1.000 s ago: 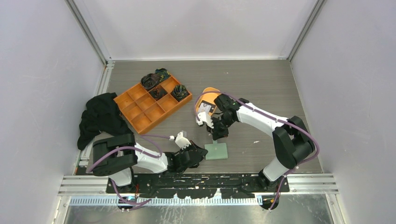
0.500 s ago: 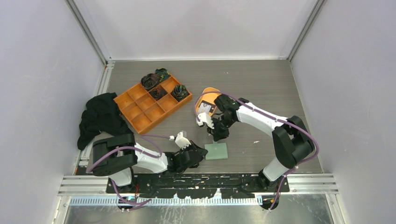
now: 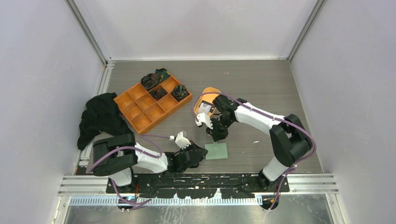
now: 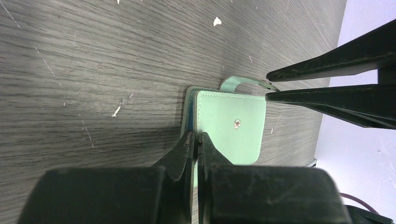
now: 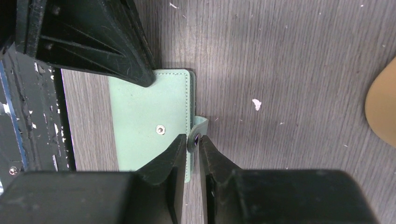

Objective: Put the credit cards into the card holder
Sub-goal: Close the card holder at the center of the board.

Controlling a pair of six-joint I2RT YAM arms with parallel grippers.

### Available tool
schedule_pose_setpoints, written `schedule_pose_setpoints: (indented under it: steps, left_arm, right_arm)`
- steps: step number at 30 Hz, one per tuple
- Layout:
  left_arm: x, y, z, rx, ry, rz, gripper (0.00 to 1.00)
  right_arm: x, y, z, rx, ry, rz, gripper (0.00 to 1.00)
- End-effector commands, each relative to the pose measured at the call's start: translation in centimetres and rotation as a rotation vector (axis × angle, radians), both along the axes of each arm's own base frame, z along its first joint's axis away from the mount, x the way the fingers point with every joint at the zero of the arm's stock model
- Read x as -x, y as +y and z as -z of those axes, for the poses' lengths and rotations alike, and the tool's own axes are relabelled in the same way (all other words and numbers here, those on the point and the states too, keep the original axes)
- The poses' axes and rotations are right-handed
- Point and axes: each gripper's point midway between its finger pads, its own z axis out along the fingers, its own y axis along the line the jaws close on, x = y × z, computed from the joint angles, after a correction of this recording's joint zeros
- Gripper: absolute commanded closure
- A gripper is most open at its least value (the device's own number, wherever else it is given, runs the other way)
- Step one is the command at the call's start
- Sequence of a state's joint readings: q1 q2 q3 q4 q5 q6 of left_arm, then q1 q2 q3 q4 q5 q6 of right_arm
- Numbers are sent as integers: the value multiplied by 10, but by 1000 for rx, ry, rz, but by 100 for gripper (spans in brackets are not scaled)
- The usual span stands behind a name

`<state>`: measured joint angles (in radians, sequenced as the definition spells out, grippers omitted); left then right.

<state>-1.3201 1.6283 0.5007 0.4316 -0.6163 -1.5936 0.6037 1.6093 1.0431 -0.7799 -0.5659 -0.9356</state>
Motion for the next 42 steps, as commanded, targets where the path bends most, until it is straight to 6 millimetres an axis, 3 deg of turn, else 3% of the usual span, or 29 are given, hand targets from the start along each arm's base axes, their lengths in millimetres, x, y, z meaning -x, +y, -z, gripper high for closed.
schedule_pose_setpoints:
  steps: [1,6,24,42]
  left_arm:
    - [13,36,49,-215,54,35,100]
    - [13,36,49,-215,54,32,100]
    - [14,37,51,-223,58,33,100]
    - [14,37,51,-224,59,35,100]
  right_arm:
    - [0,5,1,1,-2,-9,78]
    - [-1,6,-3,-5,-6,-13,82]
    - [-3,7,-23,-50,-25,12,79]
    - [0,6,-12,-27,8,12,80]
